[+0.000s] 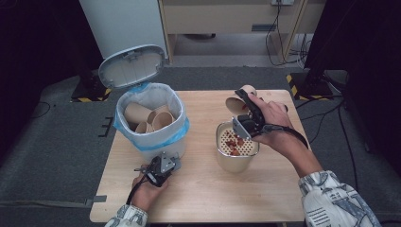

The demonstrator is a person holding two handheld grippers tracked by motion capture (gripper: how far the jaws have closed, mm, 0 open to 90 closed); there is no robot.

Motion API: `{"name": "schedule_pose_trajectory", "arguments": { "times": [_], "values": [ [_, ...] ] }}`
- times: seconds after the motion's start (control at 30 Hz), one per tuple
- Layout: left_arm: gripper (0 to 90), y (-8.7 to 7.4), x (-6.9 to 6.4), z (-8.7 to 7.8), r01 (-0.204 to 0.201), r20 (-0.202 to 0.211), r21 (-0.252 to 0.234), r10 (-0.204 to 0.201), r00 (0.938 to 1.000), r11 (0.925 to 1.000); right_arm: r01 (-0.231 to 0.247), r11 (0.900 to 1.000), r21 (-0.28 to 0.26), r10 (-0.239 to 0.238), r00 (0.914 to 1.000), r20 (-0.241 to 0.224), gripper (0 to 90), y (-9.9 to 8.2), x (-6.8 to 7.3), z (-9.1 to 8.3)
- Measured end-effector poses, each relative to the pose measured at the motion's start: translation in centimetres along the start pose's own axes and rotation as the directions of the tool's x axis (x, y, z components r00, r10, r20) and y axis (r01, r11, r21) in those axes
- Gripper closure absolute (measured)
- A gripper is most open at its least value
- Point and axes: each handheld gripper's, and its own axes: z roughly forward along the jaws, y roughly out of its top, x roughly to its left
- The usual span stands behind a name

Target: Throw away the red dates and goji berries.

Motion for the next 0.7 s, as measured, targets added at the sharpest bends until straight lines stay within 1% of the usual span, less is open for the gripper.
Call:
{"name": "schedule_pose_trajectory", "arguments": {
  "times": [0.1, 0.13, 0.17, 0.3, 0.33, 0.47, 0.53, 0.6, 0.7],
  "values": [
    [89.9, 0.0, 0.0, 0.0, -0.004, -0.002, 0.000, 0.004, 1.0000, 1.0000, -0.026, 0.9996, -0.006, 0.026, 0.9996, -0.010, 29.8, 0.0, -0.1, 0.2],
    [89.9, 0.0, 0.0, 0.0, -0.005, -0.002, 0.000, 0.005, 1.0000, 1.0000, -0.048, 0.9989, -0.004, 0.048, 0.9987, -0.020, 29.7, 0.0, -0.1, 0.2],
    [89.8, 0.0, 0.0, 0.0, -0.002, 0.001, 0.000, 0.002, 1.0000, 1.0000, -0.048, 0.9988, -0.006, 0.048, 0.9986, -0.021, 29.7, 0.0, -0.2, 0.2],
    [89.9, 0.0, 0.0, 0.0, -0.002, 0.001, 0.000, 0.002, 1.0000, 1.0000, -0.076, 0.9970, -0.009, 0.076, 0.9967, -0.030, 29.7, 0.0, -0.3, 0.4],
    [89.9, 0.0, 0.0, 0.0, -0.002, 0.001, 0.000, 0.002, 1.0000, 1.0000, -0.094, 0.9955, -0.014, 0.093, 0.9951, -0.033, 29.7, 0.0, -0.3, 0.4],
    [89.9, 0.0, 0.0, 0.0, -0.003, 0.001, 0.001, 0.003, 1.0000, 1.0000, -0.113, 0.9934, -0.020, 0.113, 0.9930, -0.035, 29.7, 0.2, -0.5, 0.5],
    [89.9, 0.0, 0.0, 0.0, -0.003, 0.001, 0.001, 0.003, 1.0000, 1.0000, -0.138, 0.9900, -0.028, 0.137, 0.9898, -0.039, 29.8, 0.3, -0.6, 0.5],
    [89.8, 0.0, 0.0, 0.0, -0.003, 0.001, 0.001, 0.003, 1.0000, 1.0000, -0.175, 0.9839, -0.040, 0.173, 0.9840, -0.043, 29.7, 0.3, -0.8, 0.5],
    [89.9, 0.0, 0.0, 0.0, -0.003, 0.001, 0.001, 0.003, 1.0000, 1.0000, -0.238, 0.9696, -0.057, 0.235, 0.9705, -0.054, 29.7, 0.3, -1.1, 0.6]
  ]
}}
